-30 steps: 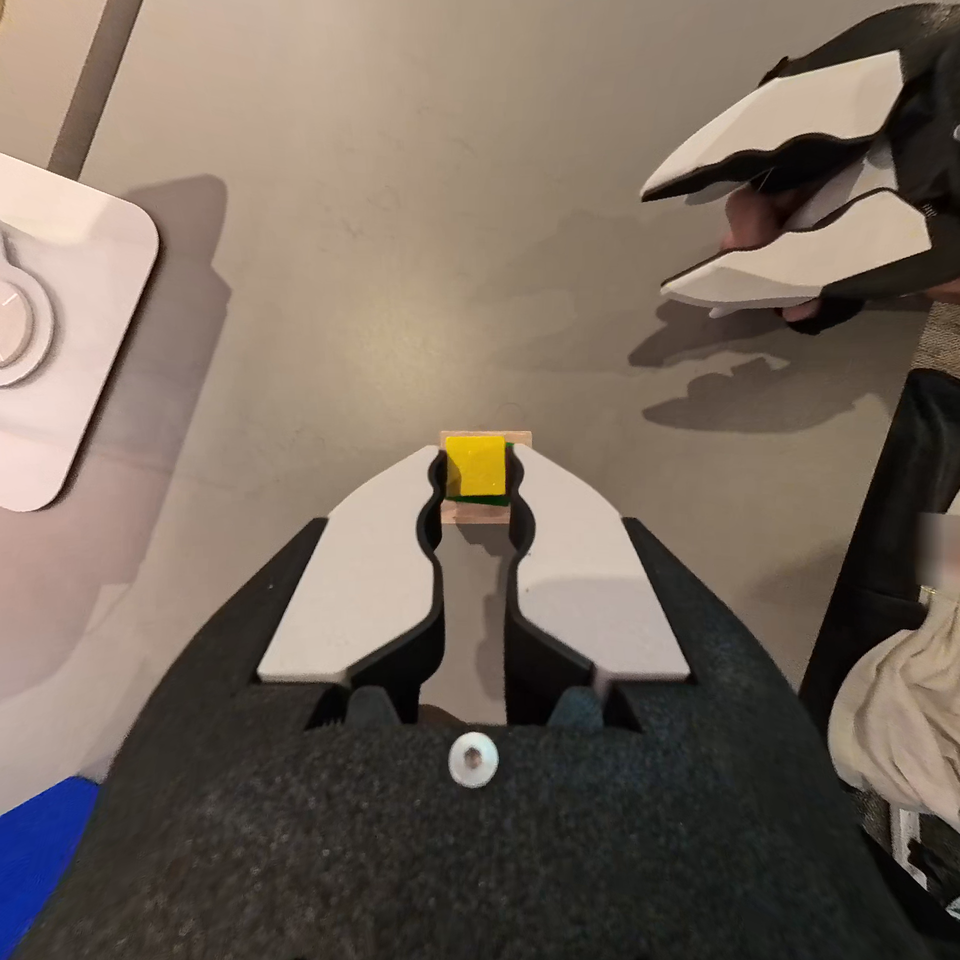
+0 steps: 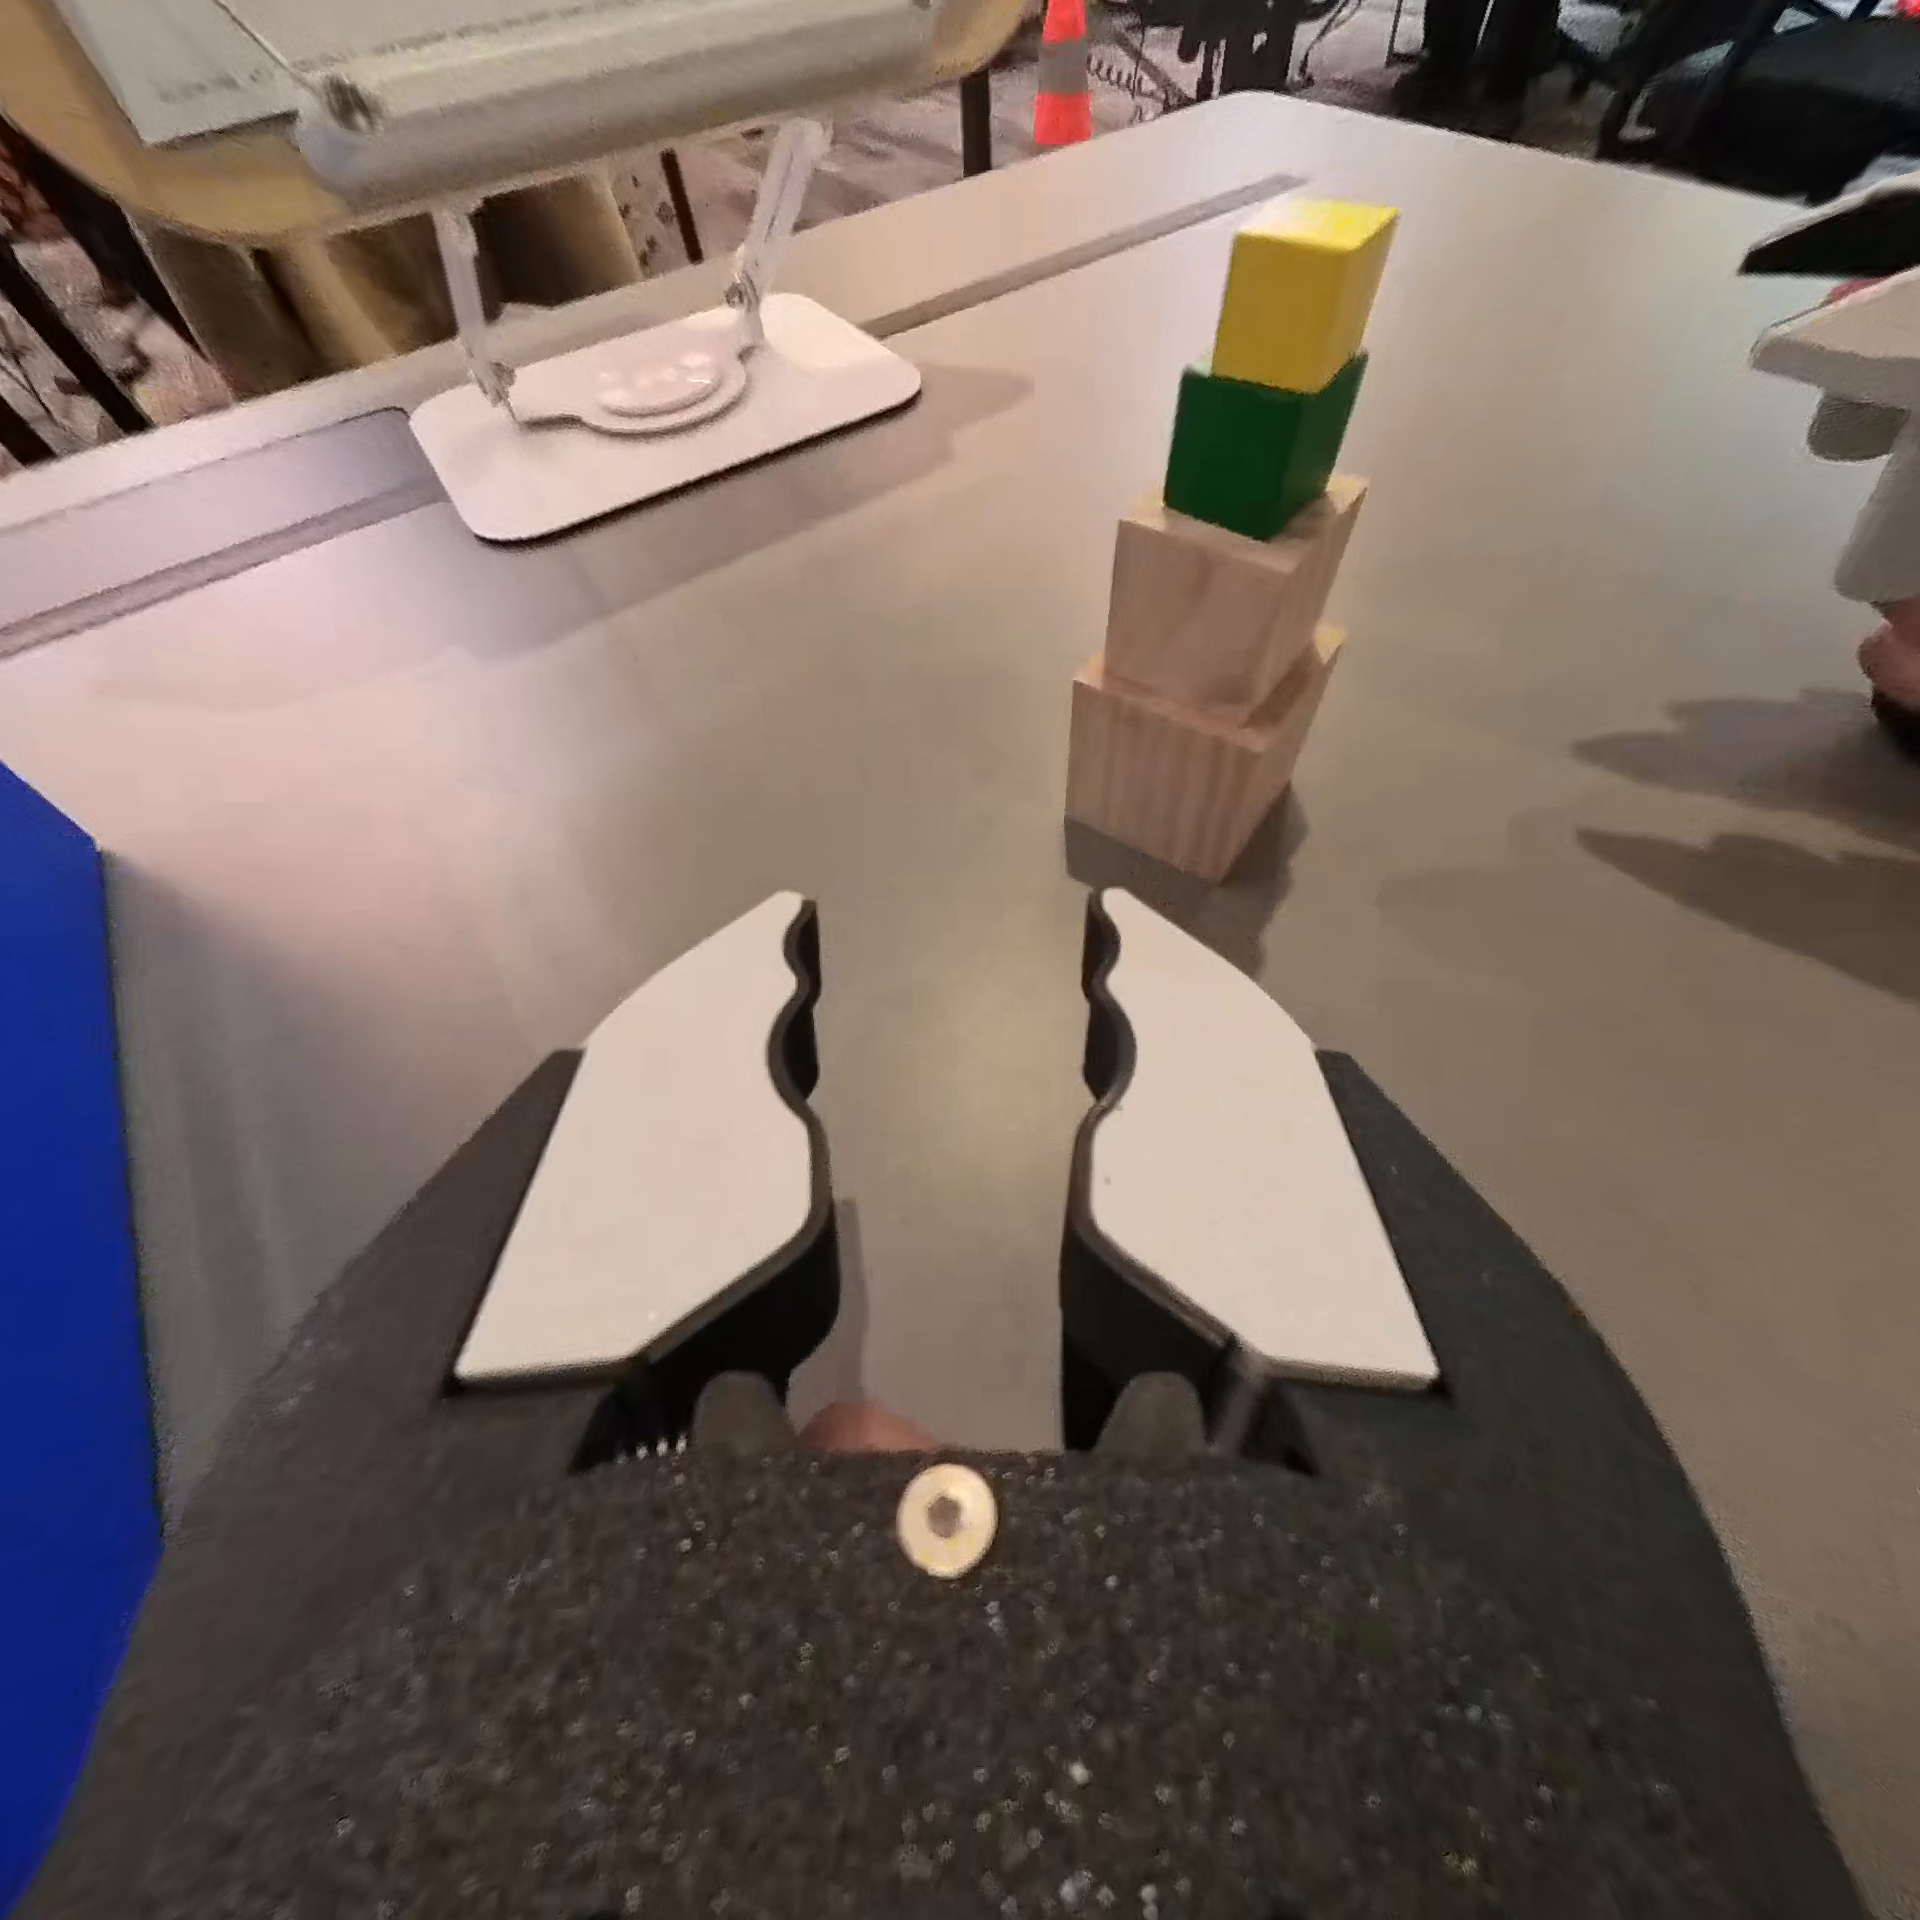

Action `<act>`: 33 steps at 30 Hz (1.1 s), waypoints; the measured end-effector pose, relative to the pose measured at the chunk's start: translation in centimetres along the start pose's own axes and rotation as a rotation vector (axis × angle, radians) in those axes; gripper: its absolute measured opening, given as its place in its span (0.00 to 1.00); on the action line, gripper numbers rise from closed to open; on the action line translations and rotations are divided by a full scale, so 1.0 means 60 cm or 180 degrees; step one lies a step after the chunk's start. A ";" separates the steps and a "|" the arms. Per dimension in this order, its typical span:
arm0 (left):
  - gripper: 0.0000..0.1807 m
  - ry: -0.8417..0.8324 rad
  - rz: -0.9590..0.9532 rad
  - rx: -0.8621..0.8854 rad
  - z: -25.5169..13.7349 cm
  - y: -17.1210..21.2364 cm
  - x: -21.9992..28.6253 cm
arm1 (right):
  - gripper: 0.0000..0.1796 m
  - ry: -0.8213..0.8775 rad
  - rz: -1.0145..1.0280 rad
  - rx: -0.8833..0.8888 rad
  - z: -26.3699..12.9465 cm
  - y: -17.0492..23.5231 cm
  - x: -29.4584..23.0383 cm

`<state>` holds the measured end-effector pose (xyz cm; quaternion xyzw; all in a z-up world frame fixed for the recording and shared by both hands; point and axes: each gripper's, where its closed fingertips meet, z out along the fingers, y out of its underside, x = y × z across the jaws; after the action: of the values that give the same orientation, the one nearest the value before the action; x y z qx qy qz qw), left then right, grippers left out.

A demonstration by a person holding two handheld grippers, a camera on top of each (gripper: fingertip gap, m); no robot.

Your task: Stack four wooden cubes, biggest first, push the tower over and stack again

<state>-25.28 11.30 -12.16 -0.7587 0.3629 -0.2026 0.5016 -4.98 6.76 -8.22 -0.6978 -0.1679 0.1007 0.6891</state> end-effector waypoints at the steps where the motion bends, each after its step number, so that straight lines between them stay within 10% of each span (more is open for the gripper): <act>1: 0.27 0.0060 -0.0070 -0.0036 0.002 0.004 0.000 | 0.16 0.0012 -0.0003 0.0008 -0.001 -0.001 0.001; 15: 0.27 0.0062 -0.0458 -0.0029 0.003 0.020 -0.035 | 0.16 0.0009 -0.0018 -0.0026 0.002 0.001 -0.001; 17: 0.27 0.0044 -0.0437 0.0008 0.001 0.016 -0.036 | 0.01 -0.0123 -0.0050 -0.0029 0.003 0.001 -0.011; 27: 0.26 -0.0078 -0.0388 0.0027 -0.003 0.012 -0.050 | 0.00 -0.1865 -0.1361 -0.1453 0.057 0.097 -0.345; 30: 0.26 -0.0063 -0.0392 -0.0005 -0.005 0.017 -0.049 | 0.00 -0.0868 -0.1468 -0.1830 0.145 0.108 -0.194; 33: 0.26 -0.0032 -0.0448 -0.0032 -0.008 0.020 -0.048 | 0.00 -0.1084 -0.0762 -0.1876 0.123 0.094 -0.151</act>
<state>-27.90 12.86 -12.89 -0.7859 0.3071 -0.2317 0.4842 -15.52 10.24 -14.89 -0.8151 -0.3826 0.0814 0.4274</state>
